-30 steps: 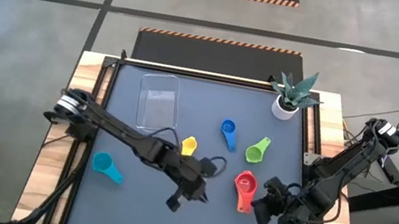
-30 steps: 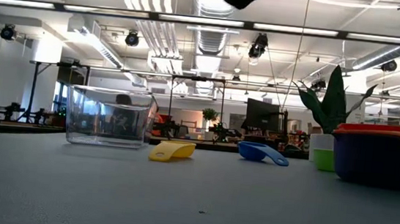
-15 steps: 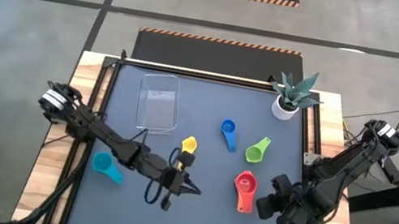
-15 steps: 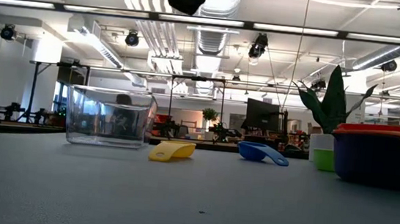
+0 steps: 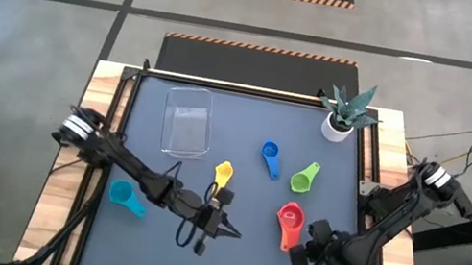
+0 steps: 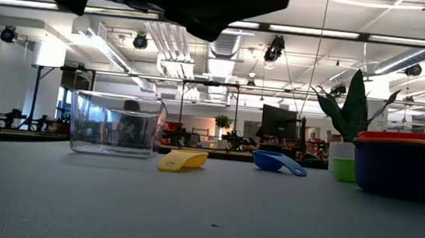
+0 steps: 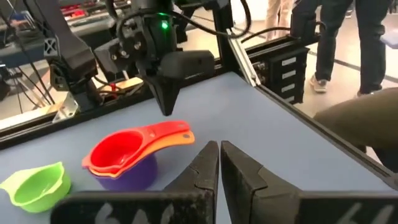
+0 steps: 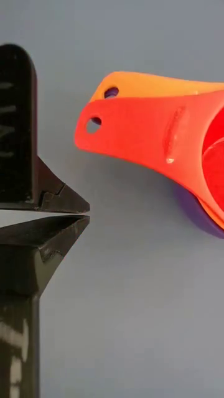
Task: Nest measuring cups in basket
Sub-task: Stack the red measuring cup on top of the orange measuring cup
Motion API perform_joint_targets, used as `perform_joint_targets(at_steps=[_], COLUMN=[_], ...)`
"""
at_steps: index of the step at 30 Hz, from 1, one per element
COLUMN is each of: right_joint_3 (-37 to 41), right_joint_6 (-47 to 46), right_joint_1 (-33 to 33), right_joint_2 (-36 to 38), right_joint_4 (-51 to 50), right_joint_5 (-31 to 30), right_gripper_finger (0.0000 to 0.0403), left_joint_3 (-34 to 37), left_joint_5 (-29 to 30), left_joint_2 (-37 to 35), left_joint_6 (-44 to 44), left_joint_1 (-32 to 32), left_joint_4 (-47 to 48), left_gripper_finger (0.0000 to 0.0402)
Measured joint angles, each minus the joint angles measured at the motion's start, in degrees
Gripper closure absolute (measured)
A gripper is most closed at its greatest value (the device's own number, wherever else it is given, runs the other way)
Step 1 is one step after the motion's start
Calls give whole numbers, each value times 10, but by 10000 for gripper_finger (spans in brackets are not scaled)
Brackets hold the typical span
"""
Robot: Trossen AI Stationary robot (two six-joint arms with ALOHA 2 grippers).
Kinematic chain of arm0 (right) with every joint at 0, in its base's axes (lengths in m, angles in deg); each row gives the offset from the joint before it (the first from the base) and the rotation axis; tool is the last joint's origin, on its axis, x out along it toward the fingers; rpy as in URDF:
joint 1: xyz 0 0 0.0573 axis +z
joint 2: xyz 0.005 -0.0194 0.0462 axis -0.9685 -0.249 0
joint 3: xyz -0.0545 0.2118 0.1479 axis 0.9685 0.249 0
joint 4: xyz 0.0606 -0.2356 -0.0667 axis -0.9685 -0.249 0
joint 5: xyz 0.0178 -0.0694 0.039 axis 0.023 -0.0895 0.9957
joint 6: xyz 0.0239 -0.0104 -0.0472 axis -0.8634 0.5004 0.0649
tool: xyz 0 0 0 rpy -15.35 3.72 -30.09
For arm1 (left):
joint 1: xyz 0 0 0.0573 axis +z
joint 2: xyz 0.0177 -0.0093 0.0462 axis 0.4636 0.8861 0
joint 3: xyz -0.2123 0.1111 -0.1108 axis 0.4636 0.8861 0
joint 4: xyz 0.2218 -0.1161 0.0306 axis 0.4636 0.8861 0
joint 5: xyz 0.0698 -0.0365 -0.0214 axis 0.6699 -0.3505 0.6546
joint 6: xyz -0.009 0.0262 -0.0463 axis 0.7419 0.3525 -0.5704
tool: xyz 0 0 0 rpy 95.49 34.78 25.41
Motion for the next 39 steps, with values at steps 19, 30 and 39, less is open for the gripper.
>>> perform_joint_targets(at_steps=[19, 30, 39], right_joint_3=[-90, -90, -90], right_joint_6=[7, -5, -9], right_joint_1=[-21, -23, -24], right_joint_2=[-48, -62, -70], right_joint_4=[-96, -97, -97], right_joint_5=[-46, -60, -61], right_gripper_finger=[394, 394, 394], left_joint_3=[-34, -51, -122], left_joint_5=[-27, -25, -30], left_joint_2=[85, 118, 188], left_joint_6=[47, 53, 52], left_joint_1=[1, 21, 23], left_joint_4=[-71, -108, -94], left_gripper_finger=[401, 401, 401])
